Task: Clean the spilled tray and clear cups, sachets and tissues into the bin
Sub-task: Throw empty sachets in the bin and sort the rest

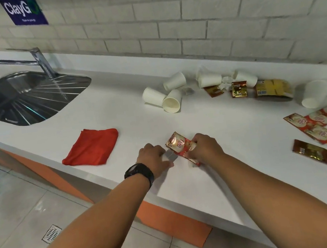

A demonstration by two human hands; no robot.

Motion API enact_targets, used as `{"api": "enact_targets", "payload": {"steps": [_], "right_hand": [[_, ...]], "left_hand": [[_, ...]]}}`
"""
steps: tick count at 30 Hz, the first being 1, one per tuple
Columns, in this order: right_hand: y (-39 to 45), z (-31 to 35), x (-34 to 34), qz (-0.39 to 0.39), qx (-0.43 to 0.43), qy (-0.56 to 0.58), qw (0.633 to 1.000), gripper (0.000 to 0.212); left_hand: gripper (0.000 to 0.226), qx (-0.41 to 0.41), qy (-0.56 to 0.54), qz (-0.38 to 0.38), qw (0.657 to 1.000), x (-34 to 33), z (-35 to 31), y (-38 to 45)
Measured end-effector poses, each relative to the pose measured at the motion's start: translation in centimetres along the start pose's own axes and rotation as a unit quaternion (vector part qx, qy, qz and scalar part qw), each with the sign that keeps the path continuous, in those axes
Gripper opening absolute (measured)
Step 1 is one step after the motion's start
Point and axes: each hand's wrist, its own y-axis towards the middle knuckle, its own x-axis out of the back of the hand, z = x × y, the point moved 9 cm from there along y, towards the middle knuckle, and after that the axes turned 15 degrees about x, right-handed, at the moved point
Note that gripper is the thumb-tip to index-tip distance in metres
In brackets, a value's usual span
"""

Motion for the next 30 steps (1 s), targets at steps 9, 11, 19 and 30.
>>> {"api": "enact_targets", "payload": {"steps": [9,11,19,30], "right_hand": [[-0.5,-0.4,2.7,-0.103,0.0,0.117,0.988,0.013],[-0.7,-0.3,3.8,-0.132,0.01,0.124,0.983,0.008],[-1.7,-0.2,5.8,-0.175,0.04,0.208,0.962,0.017],[-5.7,-5.4,6.7,-0.237,-0.034,0.299,0.924,0.011]], "left_hand": [[0.039,-0.016,-0.023,0.072,0.997,0.3,-0.4,1.3],[0.035,-0.02,-0.03,0.09,0.995,0.3,-0.5,1.5],[0.03,-0.065,-0.031,0.083,0.994,1.4,-1.8,1.3],[0.022,-0.125,-0.223,0.108,0.961,2.3,-8.1,-0.3]]}}
